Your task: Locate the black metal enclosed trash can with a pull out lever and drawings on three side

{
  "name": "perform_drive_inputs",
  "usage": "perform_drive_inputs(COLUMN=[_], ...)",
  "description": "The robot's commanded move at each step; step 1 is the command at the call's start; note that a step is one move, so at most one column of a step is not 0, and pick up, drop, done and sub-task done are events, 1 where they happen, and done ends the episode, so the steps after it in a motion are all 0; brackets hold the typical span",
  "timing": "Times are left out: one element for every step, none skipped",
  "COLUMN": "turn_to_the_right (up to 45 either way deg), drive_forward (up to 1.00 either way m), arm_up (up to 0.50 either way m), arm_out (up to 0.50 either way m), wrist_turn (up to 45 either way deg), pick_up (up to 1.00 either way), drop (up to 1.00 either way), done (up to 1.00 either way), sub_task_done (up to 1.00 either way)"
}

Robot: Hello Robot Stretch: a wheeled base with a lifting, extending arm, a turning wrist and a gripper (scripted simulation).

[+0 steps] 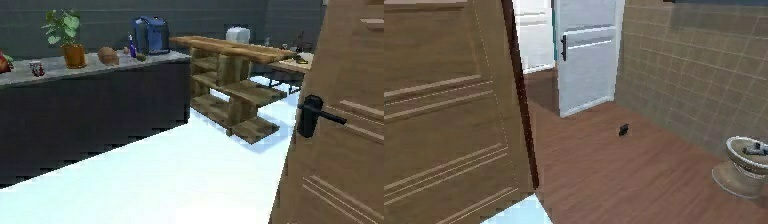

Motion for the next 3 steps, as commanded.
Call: perform_drive_inputs(turn_to_the_right=[0.0,24.0,0.0], drive_forward=[0.75,0.0,0.85], arm_up=[0.0,0.0,0.0], arm_out=[0.0,0.0,0.0], wrist_turn=[0.0,0.0,0.0], pick_up=[0.0,0.0,0.0], drop=[0.0,0.0,0.0], done=[0.0,0.0,0.0], sub_task_done=[0.0,0.0,0.0])
